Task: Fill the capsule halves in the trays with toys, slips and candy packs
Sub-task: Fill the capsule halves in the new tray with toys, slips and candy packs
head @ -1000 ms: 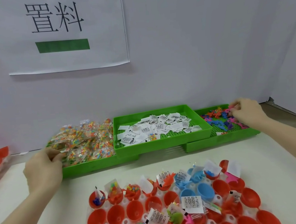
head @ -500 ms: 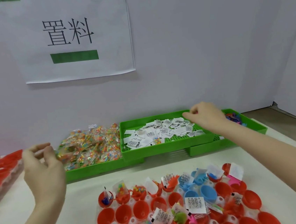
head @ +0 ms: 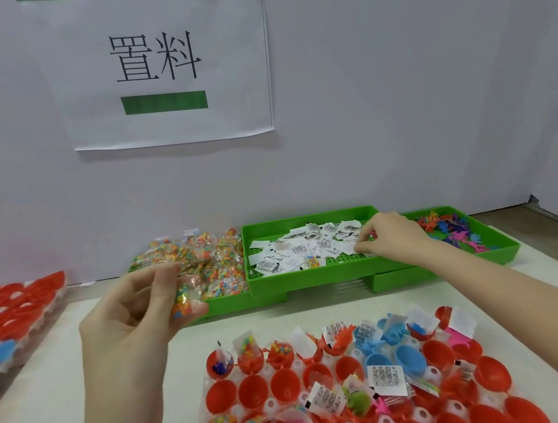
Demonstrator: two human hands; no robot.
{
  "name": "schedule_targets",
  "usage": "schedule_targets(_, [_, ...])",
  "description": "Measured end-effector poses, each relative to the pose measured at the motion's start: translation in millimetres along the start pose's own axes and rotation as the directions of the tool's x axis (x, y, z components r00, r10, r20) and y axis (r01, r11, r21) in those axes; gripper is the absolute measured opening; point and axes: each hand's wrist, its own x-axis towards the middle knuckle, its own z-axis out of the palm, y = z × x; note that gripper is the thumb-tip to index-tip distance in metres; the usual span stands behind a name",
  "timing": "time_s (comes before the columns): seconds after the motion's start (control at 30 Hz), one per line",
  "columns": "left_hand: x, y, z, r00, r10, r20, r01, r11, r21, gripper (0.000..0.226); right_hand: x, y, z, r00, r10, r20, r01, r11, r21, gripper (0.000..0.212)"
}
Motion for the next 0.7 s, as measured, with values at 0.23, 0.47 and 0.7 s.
schedule_targets(0.23, [-3, 8, 2, 0.999, -0.019, 0.043, 0.020, 1.000, -0.017, 0.020, 6, -1, -1, 0.992, 0.127, 0.012, -0.126, 0.990, -0.069, 0.041])
schedule_targets(0.47, [-9, 16, 7, 0.988, -0.072, 0.139, 0.075, 0.997, -0.017, 0.013, 11, -6, 0, 0.971, 0.231, 0.061, -0.234, 0.970, 0.062, 0.023])
schedule_targets(0.7, [-13, 19, 11, 0.975, -0.104, 0.198, 0.106, 0.994, -0.002, 0.014, 6, -1, -16, 0.977, 0.212, -0.016, -0.206, 0.962, 0.177, 0.027])
